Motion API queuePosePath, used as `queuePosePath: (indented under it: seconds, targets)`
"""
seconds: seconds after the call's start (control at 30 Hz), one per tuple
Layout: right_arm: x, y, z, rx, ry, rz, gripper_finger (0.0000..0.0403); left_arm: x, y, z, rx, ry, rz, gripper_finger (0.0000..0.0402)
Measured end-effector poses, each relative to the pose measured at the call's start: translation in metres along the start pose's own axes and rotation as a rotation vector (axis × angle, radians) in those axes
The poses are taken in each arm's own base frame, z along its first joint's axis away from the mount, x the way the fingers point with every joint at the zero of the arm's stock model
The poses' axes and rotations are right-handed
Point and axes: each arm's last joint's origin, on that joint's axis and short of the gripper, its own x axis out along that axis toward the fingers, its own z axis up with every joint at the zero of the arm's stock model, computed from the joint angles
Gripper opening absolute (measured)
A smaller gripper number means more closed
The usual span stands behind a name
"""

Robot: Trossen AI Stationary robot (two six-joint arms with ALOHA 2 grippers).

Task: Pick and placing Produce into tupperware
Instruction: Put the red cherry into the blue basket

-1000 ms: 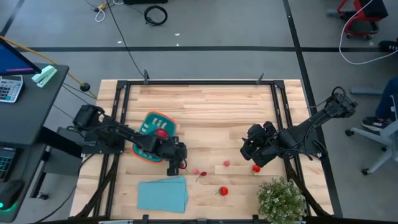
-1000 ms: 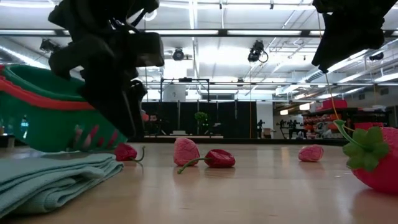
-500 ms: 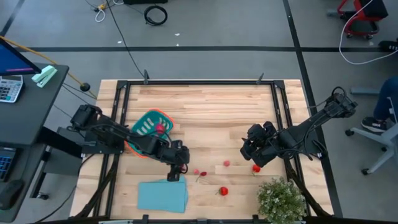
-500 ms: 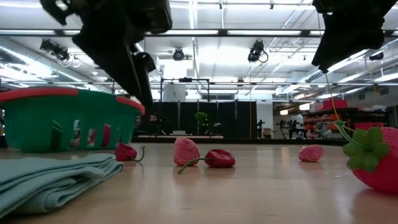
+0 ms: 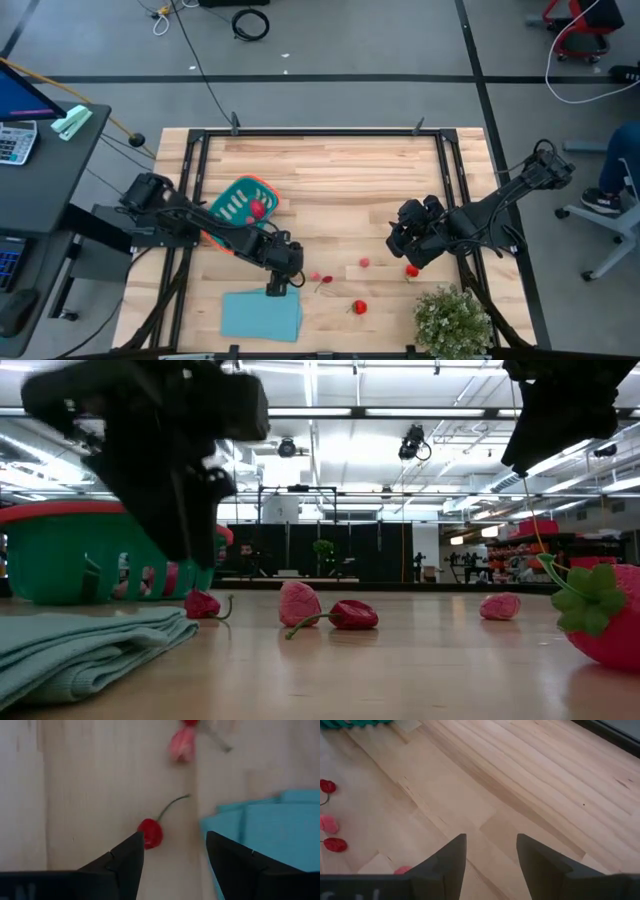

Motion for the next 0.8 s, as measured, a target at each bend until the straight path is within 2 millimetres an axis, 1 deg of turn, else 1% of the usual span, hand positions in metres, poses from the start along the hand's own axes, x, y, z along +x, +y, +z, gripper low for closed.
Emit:
queuePosePath:
  seconds: [0.07,0.2,0.37,0.47,0.6,0.8]
  targets:
    - [0.000,0.000,0.000,0.000,0.000,0.000,0.0183,0.008,0.001,-0.002,0.003,0.026,0.018,0.0218]
    - [0.000,0.000,0.000,0.001,0.000,0.000,0.0183,0.019,0.007,-0.003,0.011,0.047,0.077,0.0217]
    - [0.000,0.000,0.000,0.003,0.000,0.002,0.0183,0.024,0.016,-0.003,-0.010,0.069,0.098,0.0216]
    - [0.000,0.000,0.000,0.003,0.000,0.002,0.0183,0.024,0.016,-0.002,-0.023,0.064,0.096,0.0206]
    - [0.000,0.000,0.000,-0.001,0.000,0.002,0.0183,0.024,0.014,-0.003,-0.051,0.067,0.093,0.0172]
    - [0.000,0.000,0.000,-0.001,0.000,0.002,0.0183,0.024,0.013,-0.004,-0.062,0.067,0.091,0.0102]
